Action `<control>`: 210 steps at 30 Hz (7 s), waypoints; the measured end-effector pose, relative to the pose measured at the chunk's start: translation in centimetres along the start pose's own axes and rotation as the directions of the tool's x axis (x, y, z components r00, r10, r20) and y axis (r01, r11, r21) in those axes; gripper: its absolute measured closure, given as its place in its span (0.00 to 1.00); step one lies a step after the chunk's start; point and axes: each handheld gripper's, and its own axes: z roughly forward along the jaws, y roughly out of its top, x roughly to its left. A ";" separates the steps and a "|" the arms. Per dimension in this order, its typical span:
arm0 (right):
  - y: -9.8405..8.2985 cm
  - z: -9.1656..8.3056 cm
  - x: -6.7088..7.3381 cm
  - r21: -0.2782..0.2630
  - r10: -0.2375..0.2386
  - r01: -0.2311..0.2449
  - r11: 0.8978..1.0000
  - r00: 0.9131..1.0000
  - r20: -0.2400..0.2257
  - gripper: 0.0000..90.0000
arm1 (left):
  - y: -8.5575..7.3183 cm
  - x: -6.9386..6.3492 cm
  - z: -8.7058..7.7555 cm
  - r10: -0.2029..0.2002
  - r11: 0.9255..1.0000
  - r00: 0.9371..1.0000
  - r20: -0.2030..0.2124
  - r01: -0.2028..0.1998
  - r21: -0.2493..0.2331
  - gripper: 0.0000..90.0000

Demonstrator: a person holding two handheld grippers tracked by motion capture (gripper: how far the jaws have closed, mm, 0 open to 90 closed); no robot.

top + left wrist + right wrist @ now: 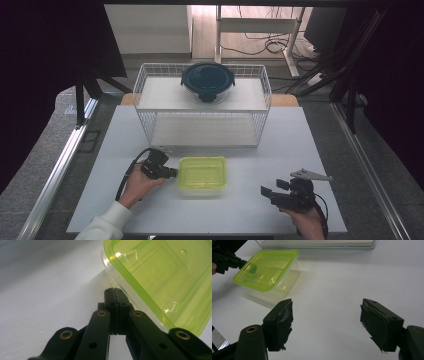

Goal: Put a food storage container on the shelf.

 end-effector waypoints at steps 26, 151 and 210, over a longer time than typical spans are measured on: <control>1.9 3.8 0.7 0.054 -0.051 0.056 0.997 0.995 -0.087 0.29 | -1.8 -0.1 -3.4 -0.166 0.978 0.986 -0.020 0.162 -0.128 0.69; 16.5 -0.2 6.0 -0.151 -0.070 0.010 0.988 0.915 -0.397 0.87 | 8.4 -5.7 -15.9 -0.032 0.900 0.957 0.288 0.153 -0.408 0.85; 32.7 4.7 2.7 -0.048 0.124 -0.152 0.987 0.918 -0.377 0.85 | 21.8 3.8 -17.8 -0.190 0.868 0.890 0.414 0.350 -0.353 0.85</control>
